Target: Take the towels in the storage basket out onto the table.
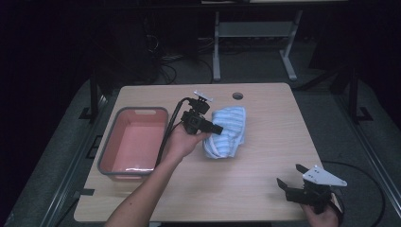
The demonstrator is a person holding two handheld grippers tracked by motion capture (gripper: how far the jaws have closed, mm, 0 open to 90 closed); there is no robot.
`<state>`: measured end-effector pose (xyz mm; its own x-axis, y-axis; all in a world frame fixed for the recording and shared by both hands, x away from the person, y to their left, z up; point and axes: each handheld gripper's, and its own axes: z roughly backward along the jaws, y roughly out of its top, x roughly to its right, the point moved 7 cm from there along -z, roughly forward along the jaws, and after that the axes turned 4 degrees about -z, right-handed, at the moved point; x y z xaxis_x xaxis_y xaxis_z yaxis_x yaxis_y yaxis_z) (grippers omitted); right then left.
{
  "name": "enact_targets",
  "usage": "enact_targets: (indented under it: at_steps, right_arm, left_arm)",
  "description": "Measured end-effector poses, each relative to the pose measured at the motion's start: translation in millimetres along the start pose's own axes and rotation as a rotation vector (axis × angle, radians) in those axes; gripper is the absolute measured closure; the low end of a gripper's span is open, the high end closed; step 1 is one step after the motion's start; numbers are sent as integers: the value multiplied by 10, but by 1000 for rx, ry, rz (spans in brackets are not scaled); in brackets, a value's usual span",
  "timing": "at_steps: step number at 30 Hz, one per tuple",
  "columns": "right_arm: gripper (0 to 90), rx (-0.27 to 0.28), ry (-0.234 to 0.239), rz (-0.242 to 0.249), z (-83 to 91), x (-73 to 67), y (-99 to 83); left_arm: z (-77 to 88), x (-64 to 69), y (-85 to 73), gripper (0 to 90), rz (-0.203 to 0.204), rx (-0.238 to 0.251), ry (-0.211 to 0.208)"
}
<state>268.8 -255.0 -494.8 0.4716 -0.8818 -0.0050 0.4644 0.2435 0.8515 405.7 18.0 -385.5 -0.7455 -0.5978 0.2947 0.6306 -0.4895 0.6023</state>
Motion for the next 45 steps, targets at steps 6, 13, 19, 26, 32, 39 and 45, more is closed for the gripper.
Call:
enact_targets:
  at_steps: [6,13,19,26,32,39,45]
  right_arm:
    - [145,-1,1,-1,1,2,0]
    - [145,2,3,-3,-2,-3,5]
    - [145,-2,4,0,-3,-11,1]
    - [145,-1,4,3,-1,-7,-1]
    - [145,-3,5,3,-4,-10,-4]
    - [145,-6,6,4,-5,-17,-4]
    - [145,-6,5,5,-8,-14,-4]
  left_arm:
    - [-204,24,-30,683,15,-33,-6]
    - [-363,49,-75,680,29,-52,-22]
    - [-504,27,-130,679,38,-65,-24]
    - [-658,38,-146,676,47,-77,-16]
    - [-735,59,-166,670,35,-94,-7]
    - [-801,75,-201,650,29,-108,-6]
    - [-824,79,-210,604,21,-103,7]
